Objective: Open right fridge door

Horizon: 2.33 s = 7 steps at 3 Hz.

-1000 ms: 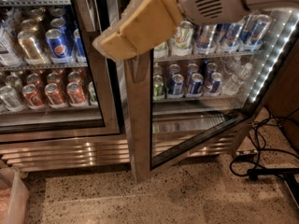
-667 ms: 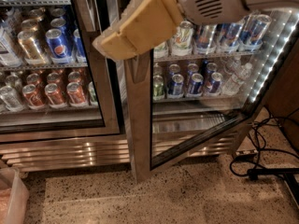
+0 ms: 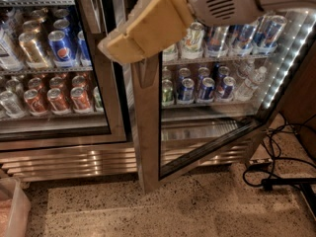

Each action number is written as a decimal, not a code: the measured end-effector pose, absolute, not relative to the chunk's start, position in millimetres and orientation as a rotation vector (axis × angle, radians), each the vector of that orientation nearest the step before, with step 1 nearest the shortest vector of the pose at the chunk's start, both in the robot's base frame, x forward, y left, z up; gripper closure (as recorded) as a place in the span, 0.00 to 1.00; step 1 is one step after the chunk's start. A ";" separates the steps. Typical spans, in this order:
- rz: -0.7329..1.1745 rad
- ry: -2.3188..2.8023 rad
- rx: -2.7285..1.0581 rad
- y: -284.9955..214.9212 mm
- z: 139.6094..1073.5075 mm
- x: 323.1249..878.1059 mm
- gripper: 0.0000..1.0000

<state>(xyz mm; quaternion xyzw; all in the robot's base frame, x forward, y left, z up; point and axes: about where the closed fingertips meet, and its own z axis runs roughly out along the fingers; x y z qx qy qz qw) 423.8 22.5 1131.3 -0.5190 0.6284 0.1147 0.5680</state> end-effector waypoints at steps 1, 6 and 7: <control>0.269 1.476 -1.219 22.5 1131.3 423.8 0.00; 0.269 1.476 -1.219 22.5 1131.3 423.8 0.00; 0.269 1.476 -1.219 22.5 1131.3 423.8 0.00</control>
Offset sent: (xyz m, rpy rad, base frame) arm -0.1768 -0.1301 0.1587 -0.2178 -0.4629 -0.4826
